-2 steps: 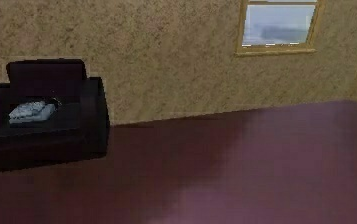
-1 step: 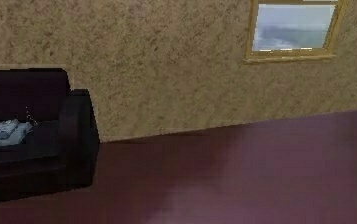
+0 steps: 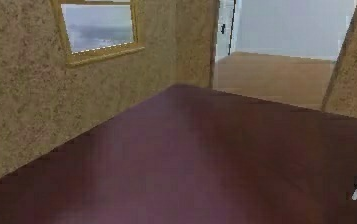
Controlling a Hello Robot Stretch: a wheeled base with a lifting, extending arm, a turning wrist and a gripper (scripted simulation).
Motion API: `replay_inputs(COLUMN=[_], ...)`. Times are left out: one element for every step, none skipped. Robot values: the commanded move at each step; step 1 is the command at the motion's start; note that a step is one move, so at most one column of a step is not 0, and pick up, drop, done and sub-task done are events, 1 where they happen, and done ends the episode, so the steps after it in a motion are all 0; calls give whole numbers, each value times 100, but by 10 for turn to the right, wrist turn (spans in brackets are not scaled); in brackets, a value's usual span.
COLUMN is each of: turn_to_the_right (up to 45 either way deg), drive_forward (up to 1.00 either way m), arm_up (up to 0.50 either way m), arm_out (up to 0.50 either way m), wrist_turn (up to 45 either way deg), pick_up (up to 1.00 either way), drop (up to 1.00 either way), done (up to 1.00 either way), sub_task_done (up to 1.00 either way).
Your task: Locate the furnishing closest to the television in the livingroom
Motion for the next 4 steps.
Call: replay_inputs(turn_to_the_right=[360,0,420,0], drive_forward=[0,70,0,30], arm_up=[0,0,0,0], arm_out=[0,0,0,0], wrist_turn=[0,0,0,0], pick_up=[0,0,0,0], drop=[0,0,0,0], done=[0,0,0,0], sub_task_done=[0,0,0,0])
